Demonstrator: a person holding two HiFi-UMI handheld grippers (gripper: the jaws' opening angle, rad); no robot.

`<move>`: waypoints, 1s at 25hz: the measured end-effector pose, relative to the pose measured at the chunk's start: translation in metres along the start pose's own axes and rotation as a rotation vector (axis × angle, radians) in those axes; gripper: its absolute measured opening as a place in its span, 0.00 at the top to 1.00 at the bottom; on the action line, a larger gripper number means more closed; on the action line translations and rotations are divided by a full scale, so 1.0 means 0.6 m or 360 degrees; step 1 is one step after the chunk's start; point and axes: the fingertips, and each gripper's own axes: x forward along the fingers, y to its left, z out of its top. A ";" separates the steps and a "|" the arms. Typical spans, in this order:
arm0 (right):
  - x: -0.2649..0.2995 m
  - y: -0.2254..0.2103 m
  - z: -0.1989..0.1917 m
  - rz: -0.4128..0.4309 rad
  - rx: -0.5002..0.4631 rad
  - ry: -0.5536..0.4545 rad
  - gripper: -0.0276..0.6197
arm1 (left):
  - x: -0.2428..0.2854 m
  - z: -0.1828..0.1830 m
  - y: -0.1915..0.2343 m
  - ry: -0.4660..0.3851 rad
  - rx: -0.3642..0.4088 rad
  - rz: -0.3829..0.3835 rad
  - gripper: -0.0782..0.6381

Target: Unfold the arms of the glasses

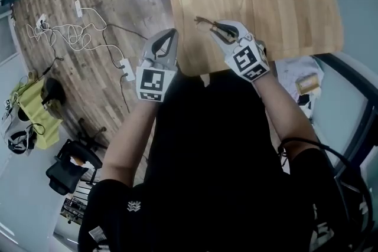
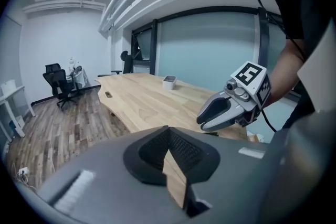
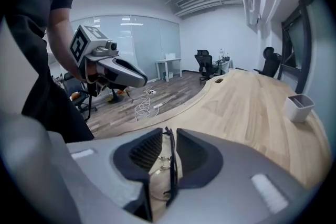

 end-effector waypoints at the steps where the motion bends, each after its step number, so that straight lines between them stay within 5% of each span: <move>1: 0.013 0.001 -0.003 0.0010 -0.0019 0.0043 0.84 | 0.007 -0.004 -0.001 0.0005 0.0002 -0.0027 0.88; 11: 0.092 0.000 -0.031 0.0085 -0.0103 0.0306 0.87 | 0.041 -0.011 0.009 0.0040 0.0028 -0.0141 0.88; 20: 0.064 0.003 -0.015 0.0072 -0.0082 0.0148 0.93 | 0.058 -0.029 0.005 0.0106 0.0009 -0.0229 0.88; 25: 0.039 0.015 0.013 0.0100 -0.0133 -0.0075 0.93 | 0.079 -0.035 -0.039 0.0119 0.0004 -0.0435 0.76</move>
